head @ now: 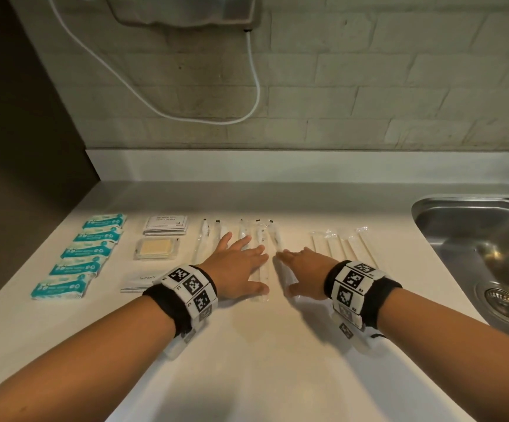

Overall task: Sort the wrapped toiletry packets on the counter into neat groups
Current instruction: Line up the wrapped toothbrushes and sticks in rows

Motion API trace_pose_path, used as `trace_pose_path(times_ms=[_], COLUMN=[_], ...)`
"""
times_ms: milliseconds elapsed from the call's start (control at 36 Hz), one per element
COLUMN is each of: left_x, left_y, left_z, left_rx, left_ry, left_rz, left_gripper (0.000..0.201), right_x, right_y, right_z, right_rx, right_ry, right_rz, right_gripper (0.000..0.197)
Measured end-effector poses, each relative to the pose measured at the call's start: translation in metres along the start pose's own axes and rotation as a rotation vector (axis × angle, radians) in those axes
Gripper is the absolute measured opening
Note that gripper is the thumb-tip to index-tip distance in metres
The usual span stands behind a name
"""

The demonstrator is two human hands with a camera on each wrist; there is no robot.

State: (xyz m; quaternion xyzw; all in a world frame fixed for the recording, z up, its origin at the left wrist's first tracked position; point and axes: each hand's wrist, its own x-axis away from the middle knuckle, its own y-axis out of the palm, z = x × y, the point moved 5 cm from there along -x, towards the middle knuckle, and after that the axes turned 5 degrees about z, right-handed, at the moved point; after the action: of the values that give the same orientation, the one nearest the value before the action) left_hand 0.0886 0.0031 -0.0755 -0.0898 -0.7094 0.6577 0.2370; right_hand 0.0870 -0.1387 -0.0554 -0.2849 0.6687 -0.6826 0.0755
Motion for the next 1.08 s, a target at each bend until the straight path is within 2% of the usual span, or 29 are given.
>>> trace_pose_path(times_ms=[611, 972, 1083], left_x=[0.001, 0.003, 0.006], left_y=[0.006, 0.003, -0.004], left_z=[0.0, 0.001, -0.004], left_rx=[0.024, 0.065, 0.139], left_ry=[0.007, 0.01, -0.025], left_rz=[-0.02, -0.028, 0.029], left_gripper=[0.08, 0.079, 0.076], right_x=[-0.001, -0.001, 0.0], right_y=[0.006, 0.006, -0.001], right_z=[0.002, 0.003, -0.001], right_rx=[-0.034, -0.039, -0.017], right_ry=[0.094, 0.081, 0.046], right_rz=[-0.009, -0.005, 0.015], right_gripper=[0.076, 0.073, 0.071])
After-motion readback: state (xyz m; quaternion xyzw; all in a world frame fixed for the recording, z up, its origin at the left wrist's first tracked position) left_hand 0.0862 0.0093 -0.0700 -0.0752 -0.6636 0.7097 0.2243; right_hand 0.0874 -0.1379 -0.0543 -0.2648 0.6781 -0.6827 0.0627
